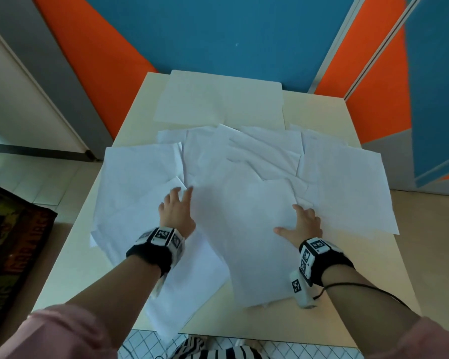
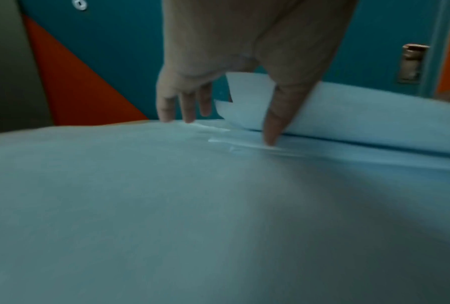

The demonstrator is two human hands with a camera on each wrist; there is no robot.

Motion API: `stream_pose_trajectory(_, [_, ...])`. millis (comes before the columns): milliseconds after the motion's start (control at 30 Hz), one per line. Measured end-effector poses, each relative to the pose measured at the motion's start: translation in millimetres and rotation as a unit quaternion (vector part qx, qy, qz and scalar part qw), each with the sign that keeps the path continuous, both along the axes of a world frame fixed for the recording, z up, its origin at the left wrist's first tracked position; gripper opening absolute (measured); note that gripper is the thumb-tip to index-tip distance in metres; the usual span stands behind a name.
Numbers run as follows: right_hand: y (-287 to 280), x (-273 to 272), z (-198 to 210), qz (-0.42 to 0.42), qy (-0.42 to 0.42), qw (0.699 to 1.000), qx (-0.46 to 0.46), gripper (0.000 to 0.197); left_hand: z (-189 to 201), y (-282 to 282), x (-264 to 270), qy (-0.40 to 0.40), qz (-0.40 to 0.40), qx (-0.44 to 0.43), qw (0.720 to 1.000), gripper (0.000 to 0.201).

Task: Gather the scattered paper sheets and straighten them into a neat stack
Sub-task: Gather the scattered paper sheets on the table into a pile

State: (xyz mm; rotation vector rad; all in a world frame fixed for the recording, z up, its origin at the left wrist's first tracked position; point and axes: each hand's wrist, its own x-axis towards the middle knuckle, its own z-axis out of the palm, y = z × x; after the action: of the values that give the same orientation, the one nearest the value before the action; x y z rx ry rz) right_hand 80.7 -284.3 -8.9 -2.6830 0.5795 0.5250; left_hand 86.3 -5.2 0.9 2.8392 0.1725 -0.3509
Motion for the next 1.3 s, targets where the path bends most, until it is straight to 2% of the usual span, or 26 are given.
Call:
stream_pose_trajectory(67, [2.6,7.8,2.0,0.005,-0.001,1.000,-0.016,0.091,4.4,3.5,11.2,-0.027,0.085,-0.043,0.995,0.080])
stream_pose_trajectory(133, [0.2,18.6,4.6,0.023,-0.012,0.999,-0.027,0.096,7.1,15.6,15.0,-0.022,0.150,-0.075,0.986,0.081])
stream_pose_trajectory(267, [-6.2,43.4,8.4,0.056,-0.010,0.998,-0.023,0.113,-3.5,66.9,-6.3,0.013,0.274,-0.052,0.960,0.080])
stream_pose_trajectory(400, [-5.8,57.8,11.4,0.050,0.047,0.997,-0.026,0.120,-13.4,104.9,-34.8,0.038,0.342,-0.022,0.939,0.105])
stream_pose_trajectory(500, [5.4,63.0,12.5,0.051,0.075,0.994,-0.062,0.109,-16.8,109.4,-31.3,0.017,0.341,-0.043,0.939,0.107])
stream_pose_trajectory(567, [14.1,63.9,11.9,0.046,0.087,0.994,-0.050,0.098,-18.4,105.5,-21.8,0.017,0.332,-0.079,0.940,0.102])
stream_pose_trajectory(700, [21.9,62.4,2.4,0.024,0.059,0.997,0.040,0.070,-17.9,89.5,-3.4,-0.040,0.316,-0.245,0.916,0.085])
stream_pose_trajectory(767, [19.7,59.7,0.9,-0.011,0.034,0.994,0.105,0.055,-16.6,86.3,2.4,-0.084,0.313,-0.293,0.899,0.078])
stream_pose_trajectory(833, [14.5,57.7,2.6,-0.048,0.004,0.988,0.150,0.044,-16.1,91.2,4.8,-0.113,0.329,-0.264,0.899,0.074])
stream_pose_trajectory(900, [9.3,57.8,3.6,-0.079,-0.024,0.981,0.175,0.039,-16.0,102.5,4.0,-0.094,0.373,-0.165,0.908,0.073])
stream_pose_trajectory(933, [7.8,58.1,3.5,-0.091,-0.032,0.978,0.183,0.038,-14.7,107.8,3.6,-0.068,0.393,-0.128,0.908,0.075])
stream_pose_trajectory(1000, [10.3,57.2,1.0,-0.103,-0.036,0.972,0.206,0.043,-13.5,113.6,5.1,-0.025,0.395,-0.114,0.911,0.077])
stream_pose_trajectory(1067, [17.7,55.8,-3.8,-0.094,-0.029,0.970,0.222,0.051,-15.4,109.3,9.4,-0.005,0.364,-0.149,0.920,0.073])
stream_pose_trajectory(1167, [24.6,54.7,-7.8,-0.052,-0.011,0.975,0.218,0.061,-18.4,85.0,11.1,0.010,0.345,-0.203,0.916,0.066])
stream_pose_trajectory(1233, [19.9,59.0,-8.2,-0.020,-0.010,0.985,0.172,0.070,-18.4,67.7,10.4,-0.010,0.369,-0.237,0.899,0.062])
stream_pose_trajectory(1300, [8.5,67.0,-4.0,-0.003,-0.027,0.994,0.106,0.073,-18.3,55.8,6.8,-0.061,0.421,-0.264,0.866,0.062])
